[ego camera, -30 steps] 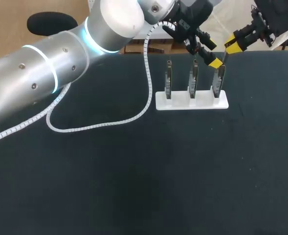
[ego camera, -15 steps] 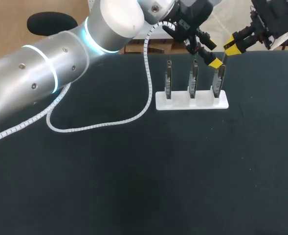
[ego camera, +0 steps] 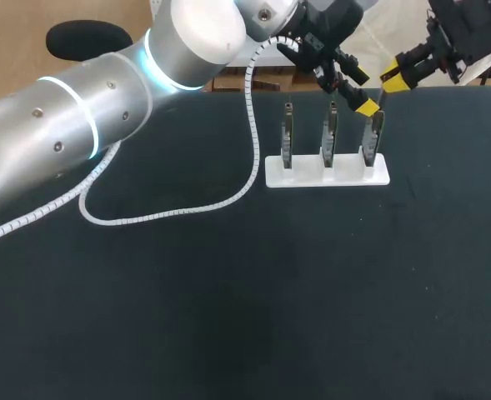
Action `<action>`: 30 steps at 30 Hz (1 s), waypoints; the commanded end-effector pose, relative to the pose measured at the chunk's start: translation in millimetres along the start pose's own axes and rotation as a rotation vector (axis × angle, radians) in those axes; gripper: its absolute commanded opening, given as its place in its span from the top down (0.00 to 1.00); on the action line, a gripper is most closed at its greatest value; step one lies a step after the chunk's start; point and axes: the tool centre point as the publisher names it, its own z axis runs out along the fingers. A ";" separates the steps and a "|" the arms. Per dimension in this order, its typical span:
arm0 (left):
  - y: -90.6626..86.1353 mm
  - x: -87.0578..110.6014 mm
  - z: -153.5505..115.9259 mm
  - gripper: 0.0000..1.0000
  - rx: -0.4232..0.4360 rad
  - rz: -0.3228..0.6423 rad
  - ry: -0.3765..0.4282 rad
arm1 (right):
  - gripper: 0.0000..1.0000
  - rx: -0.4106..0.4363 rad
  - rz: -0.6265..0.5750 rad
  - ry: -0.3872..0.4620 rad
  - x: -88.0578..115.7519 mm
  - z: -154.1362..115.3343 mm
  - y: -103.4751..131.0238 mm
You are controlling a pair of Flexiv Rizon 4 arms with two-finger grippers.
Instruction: Pick up the optical module with the left hand, and insert it into the network port with the right hand.
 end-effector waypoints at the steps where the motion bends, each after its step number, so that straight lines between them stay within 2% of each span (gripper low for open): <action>1: -1.0 -0.3 -0.3 0.00 -0.002 -0.001 0.003 | 1.00 -0.007 0.001 0.000 1.2 1.6 -3.7; 30: -1.0 -0.3 -0.3 0.00 -0.002 -0.001 0.003 | 1.00 -0.023 0.007 0.004 2.5 -0.6 2.8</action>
